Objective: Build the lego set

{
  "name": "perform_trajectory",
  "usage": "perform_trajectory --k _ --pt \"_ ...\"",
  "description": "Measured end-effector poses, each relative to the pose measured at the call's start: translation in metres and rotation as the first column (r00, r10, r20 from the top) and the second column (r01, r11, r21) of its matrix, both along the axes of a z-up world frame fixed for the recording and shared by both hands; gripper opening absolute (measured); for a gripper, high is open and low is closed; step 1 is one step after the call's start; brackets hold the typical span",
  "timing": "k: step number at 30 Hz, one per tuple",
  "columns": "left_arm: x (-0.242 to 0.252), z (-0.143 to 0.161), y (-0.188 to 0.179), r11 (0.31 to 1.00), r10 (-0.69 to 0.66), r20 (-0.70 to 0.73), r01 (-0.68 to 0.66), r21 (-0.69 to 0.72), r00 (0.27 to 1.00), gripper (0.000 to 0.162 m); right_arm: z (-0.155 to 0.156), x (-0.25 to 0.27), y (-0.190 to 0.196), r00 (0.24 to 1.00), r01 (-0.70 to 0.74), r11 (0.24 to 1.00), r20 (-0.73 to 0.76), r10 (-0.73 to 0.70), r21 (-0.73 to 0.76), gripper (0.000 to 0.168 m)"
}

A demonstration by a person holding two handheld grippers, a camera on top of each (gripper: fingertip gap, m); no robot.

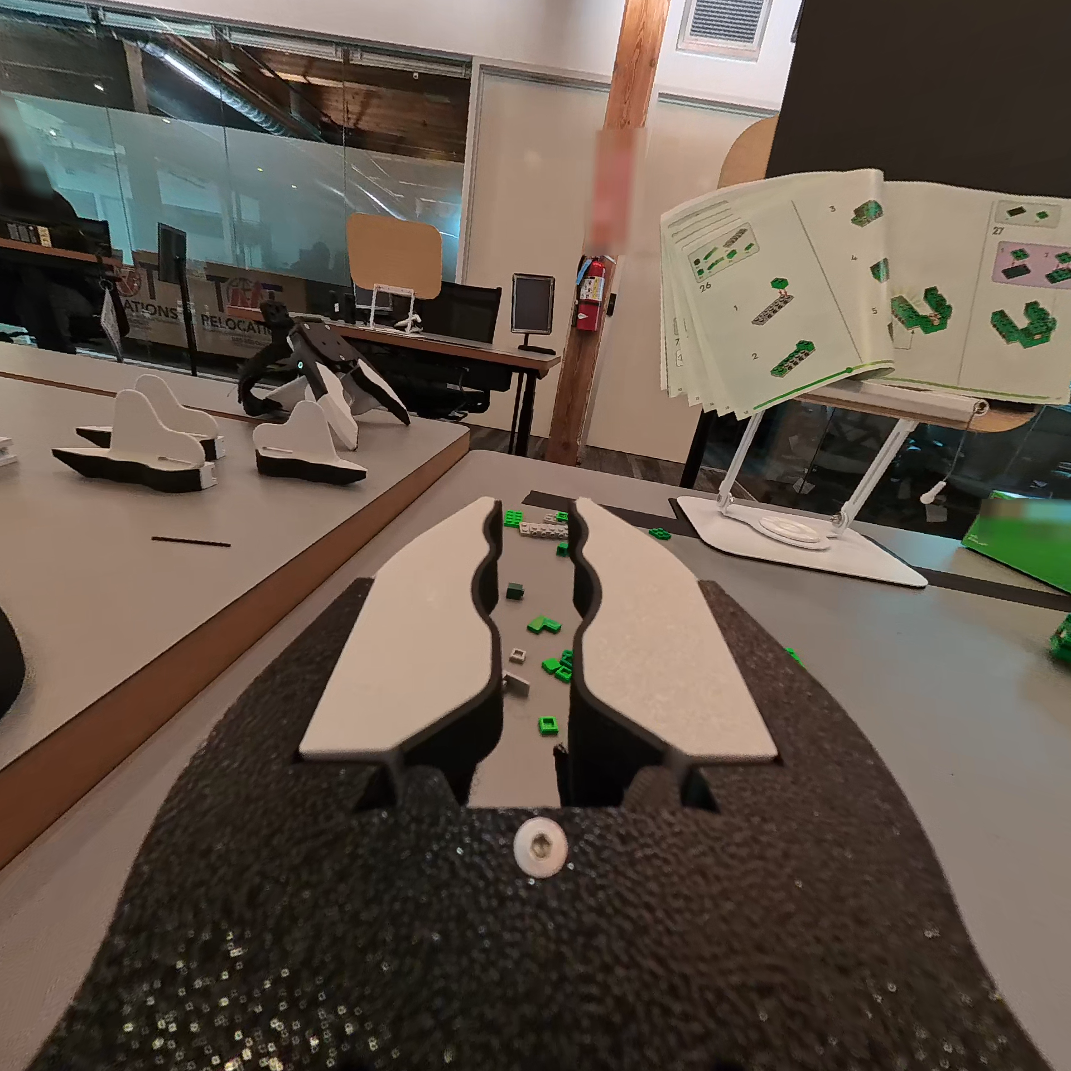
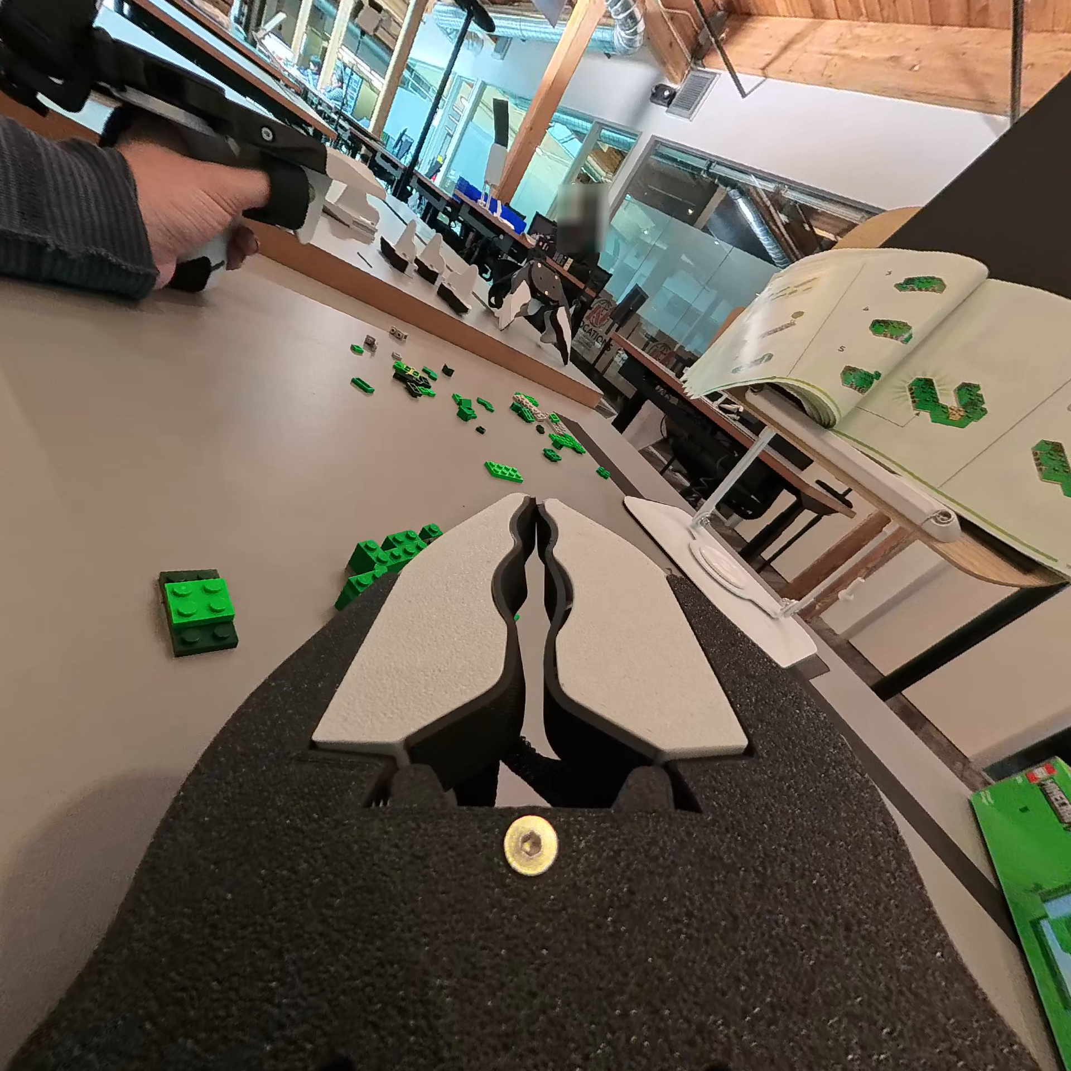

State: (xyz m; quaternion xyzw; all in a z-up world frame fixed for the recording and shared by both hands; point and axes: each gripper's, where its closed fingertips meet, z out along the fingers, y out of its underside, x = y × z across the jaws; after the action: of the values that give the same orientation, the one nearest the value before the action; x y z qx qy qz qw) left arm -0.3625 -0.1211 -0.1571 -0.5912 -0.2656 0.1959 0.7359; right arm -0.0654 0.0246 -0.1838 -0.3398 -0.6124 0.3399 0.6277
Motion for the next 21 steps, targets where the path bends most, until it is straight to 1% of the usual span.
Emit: perform_trajectory --k 8,10,11,12,13,15,18,19,20,21 --pt "0.002 0.0 0.002 1.0 -0.016 0.0 0.016 -0.001 1.0 0.019 0.0 0.0 -0.001 1.0 0.0 1.0 0.002 0.0 0.006 0.0" --pt "0.002 -0.003 0.008 0.999 -0.032 0.02 0.033 -0.024 0.999 0.02 0.0 0.0 -0.001 1.0 0.0 1.0 0.003 0.0 0.007 0.0" --pt "0.002 -0.009 0.017 0.996 -0.057 0.051 0.06 -0.068 0.997 0.025 -0.001 -0.001 -0.001 1.0 0.0 1.0 0.003 -0.001 0.006 0.0" --pt "0.001 -0.018 0.028 0.986 -0.089 0.093 0.101 -0.133 0.992 0.033 0.0 -0.001 -0.001 1.0 0.001 1.0 0.003 -0.001 0.006 0.0" --pt "0.001 -0.028 0.041 0.968 -0.124 0.129 0.149 -0.203 0.984 0.039 0.0 -0.001 -0.001 1.0 0.0 1.0 0.003 0.0 0.006 0.0" --pt "-0.004 -0.04 0.066 0.916 -0.176 0.177 0.227 -0.329 0.968 0.041 0.0 -0.001 -0.001 1.0 -0.003 1.0 0.002 0.003 0.003 0.0" --pt "-0.019 -0.034 0.103 0.838 -0.253 0.216 0.325 -0.437 0.943 0.03 0.0 0.0 0.0 1.0 -0.004 1.0 -0.002 0.004 -0.005 0.0" --pt "-0.026 -0.033 0.116 0.799 -0.28 0.225 0.357 -0.484 0.933 0.029 0.0 0.0 0.0 1.0 -0.004 1.0 -0.003 0.004 -0.008 0.0" --pt "-0.033 -0.034 0.129 0.739 -0.319 0.217 0.386 -0.552 0.923 0.03 0.001 0.0 0.0 1.0 -0.005 1.0 -0.003 0.005 -0.011 0.0" --pt "-0.041 -0.036 0.142 0.668 -0.364 0.179 0.391 -0.633 0.914 0.033 0.001 0.0 0.0 1.0 -0.006 1.0 -0.004 0.006 -0.013 0.0"
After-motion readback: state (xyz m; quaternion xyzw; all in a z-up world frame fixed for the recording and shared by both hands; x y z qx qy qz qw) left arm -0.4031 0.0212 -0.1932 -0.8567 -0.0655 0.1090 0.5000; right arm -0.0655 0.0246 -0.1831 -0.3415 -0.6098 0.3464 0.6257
